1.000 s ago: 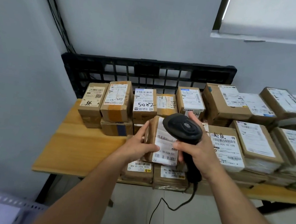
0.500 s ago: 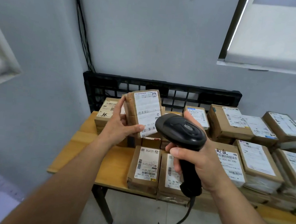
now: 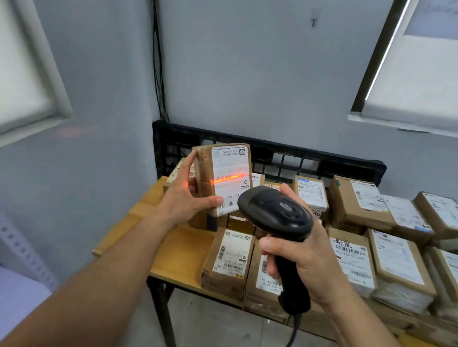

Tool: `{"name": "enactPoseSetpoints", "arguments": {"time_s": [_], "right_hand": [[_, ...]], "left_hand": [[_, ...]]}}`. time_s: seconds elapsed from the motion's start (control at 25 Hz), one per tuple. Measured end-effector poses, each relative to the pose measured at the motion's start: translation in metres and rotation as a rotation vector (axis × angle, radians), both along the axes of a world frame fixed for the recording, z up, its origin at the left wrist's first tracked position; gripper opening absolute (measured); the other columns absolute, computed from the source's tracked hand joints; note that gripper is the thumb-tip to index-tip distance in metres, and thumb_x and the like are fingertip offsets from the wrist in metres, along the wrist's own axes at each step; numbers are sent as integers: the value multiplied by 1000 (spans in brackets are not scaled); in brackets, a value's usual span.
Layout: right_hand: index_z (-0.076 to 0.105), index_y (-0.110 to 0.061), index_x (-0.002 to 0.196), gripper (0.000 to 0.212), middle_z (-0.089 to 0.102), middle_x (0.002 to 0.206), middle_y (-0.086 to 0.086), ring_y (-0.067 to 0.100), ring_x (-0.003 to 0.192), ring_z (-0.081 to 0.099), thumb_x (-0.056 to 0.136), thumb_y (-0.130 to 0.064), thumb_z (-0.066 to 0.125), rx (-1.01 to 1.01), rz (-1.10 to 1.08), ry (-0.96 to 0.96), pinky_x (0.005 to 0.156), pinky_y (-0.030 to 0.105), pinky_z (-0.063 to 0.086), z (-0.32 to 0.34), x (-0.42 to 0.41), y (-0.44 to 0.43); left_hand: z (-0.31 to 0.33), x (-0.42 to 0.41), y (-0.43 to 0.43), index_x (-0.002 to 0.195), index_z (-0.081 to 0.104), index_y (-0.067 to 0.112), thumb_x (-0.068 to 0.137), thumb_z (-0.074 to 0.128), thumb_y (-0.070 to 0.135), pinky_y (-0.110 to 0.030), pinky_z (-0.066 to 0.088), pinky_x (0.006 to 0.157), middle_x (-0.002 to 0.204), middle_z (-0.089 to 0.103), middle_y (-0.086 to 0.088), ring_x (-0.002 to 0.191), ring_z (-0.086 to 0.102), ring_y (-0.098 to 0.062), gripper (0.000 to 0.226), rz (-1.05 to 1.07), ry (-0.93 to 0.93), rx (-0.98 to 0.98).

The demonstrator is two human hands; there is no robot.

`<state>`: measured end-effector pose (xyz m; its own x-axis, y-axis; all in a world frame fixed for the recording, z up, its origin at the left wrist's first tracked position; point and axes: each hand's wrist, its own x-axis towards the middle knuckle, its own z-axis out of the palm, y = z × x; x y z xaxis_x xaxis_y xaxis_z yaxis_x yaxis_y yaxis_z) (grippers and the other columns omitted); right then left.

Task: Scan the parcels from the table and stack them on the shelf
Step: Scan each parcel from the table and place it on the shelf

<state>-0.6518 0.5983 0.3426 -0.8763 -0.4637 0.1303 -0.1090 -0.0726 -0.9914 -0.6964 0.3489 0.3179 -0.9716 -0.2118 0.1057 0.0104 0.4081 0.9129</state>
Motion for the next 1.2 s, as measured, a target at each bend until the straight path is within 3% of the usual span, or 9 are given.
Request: {"name": "enactPoseSetpoints", "arguments": {"time_s": [0.2,0.36,0.56,0.76,0.84,0.96,1.0,1.08,1.2], "right_hand": [[26,-42,149,102,68,69,12,26,46,57,75,7,75,-22,37,4,46,34,50,-1,9,3],[23,-44,149,105,67,71,17,26,46,57,67,-4,74,-86,95,8,46,33,49,-4,17,-2],[25,-47,146,104,71,79,8,25,49,59,69,-1,77,-86,203,34,46,31,51,-9,29,-20],[24,-52,144,104,69,80,16,32,53,58,75,5,77,-31,300,126,51,40,53,-1,42,-59],[27,-53,143,104,69,88,12,31,55,59,72,0,81,-25,318,155,53,40,53,3,47,-79],[33,-65,136,101,63,111,12,26,73,62,61,-22,86,-35,345,215,68,44,52,10,61,-119],[33,-64,136,102,63,111,12,24,75,62,60,-24,86,-42,365,214,69,44,52,13,67,-134],[32,-56,141,104,68,94,10,25,63,62,66,-8,86,-67,416,179,59,39,53,20,80,-164],[31,-48,142,102,69,75,10,27,49,57,71,9,78,-113,515,174,47,34,50,32,103,-206]], "left_hand": [[5,28,4,148,6,48,71,83,15,-50,51,95,132,53,-4,121,54,-23,114,44,2,33],[5,55,-2,143,6,54,68,85,21,-54,52,94,131,55,-8,118,58,-24,115,124,8,17],[7,94,-19,144,12,49,65,86,28,-52,49,98,127,58,-9,116,59,-24,111,250,13,6],[14,135,-50,143,20,43,72,83,27,-51,48,100,128,58,-4,114,59,-19,96,393,55,-14],[19,152,-65,143,20,42,73,83,27,-49,50,97,124,59,-1,112,60,-18,95,422,69,-26],[29,184,-96,143,21,43,75,82,27,-48,52,95,126,60,-3,111,61,-17,93,480,97,-26],[34,197,-107,142,21,45,75,82,28,-48,52,95,127,60,-3,111,61,-17,92,501,106,-28],[45,224,-131,141,22,46,77,80,27,-43,53,94,125,61,-2,111,61,-16,89,551,119,-23],[61,263,-162,143,23,43,79,77,22,-28,56,80,123,63,-3,109,62,-16,86,622,163,-31]]}}
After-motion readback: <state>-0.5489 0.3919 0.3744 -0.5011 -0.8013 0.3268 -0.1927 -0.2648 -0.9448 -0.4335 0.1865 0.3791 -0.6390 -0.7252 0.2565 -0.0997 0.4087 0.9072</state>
